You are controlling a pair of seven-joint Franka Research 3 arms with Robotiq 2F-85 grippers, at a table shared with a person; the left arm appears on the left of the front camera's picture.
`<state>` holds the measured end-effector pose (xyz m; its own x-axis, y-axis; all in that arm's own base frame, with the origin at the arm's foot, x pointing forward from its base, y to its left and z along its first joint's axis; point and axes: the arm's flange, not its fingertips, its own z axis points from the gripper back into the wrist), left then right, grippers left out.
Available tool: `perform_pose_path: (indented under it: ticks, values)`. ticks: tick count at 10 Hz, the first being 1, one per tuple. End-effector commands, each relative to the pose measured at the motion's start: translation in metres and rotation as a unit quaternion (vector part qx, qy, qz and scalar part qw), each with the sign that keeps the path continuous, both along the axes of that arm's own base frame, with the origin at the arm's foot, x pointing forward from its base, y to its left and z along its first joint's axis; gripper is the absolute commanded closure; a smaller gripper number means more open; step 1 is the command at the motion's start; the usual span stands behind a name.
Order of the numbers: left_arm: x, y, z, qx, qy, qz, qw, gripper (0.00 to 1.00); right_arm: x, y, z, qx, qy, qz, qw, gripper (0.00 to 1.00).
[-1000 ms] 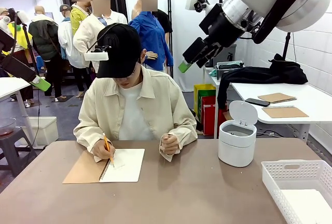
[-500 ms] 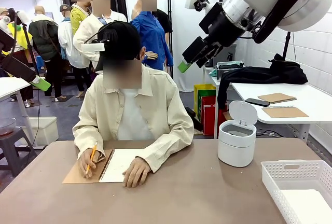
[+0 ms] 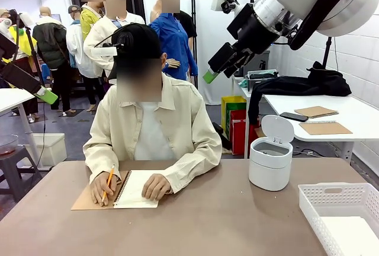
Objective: Sort the paper based on its condition.
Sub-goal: If a person hands you a paper, place it in the Organizing basket , and if it's crumpled, put it in the Trash can.
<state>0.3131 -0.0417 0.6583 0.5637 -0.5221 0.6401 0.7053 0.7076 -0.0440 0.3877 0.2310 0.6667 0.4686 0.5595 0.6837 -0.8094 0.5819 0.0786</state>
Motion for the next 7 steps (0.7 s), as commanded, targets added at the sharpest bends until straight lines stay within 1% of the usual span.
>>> perform_pose_path:
  ticks: [1,7]
  values:
    - [-0.0004,0.0004,0.0004,-0.002,-0.002,0.001,1.0,0.0,0.0022,0.0003,0.0001,0.0,-0.001,0.0,1.0,0.0]
    - [-0.0004,0.0004,0.0004,-0.002,-0.002,0.001,1.0,0.0,0.0022,0.0003,0.0001,0.0,-0.001,0.0,1.0,0.0]
